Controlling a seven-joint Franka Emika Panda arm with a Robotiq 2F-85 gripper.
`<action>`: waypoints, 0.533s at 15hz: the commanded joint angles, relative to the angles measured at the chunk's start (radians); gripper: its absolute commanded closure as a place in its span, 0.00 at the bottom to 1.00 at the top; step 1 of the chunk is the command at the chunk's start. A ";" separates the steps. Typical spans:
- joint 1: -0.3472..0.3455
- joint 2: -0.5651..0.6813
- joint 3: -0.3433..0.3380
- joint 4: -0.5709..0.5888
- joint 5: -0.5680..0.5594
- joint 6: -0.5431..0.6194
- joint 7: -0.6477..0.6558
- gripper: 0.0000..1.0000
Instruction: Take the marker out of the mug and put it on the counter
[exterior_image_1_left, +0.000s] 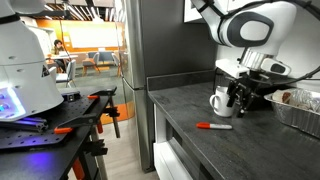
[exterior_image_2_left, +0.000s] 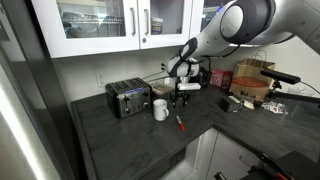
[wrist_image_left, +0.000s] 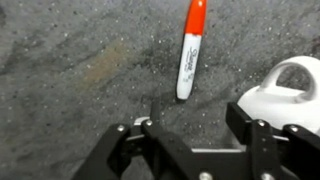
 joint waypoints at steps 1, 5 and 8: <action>0.021 -0.088 -0.006 -0.075 -0.039 0.084 -0.020 0.00; 0.040 -0.179 -0.005 -0.137 -0.069 0.083 -0.021 0.00; 0.044 -0.231 -0.001 -0.197 -0.073 0.101 -0.029 0.00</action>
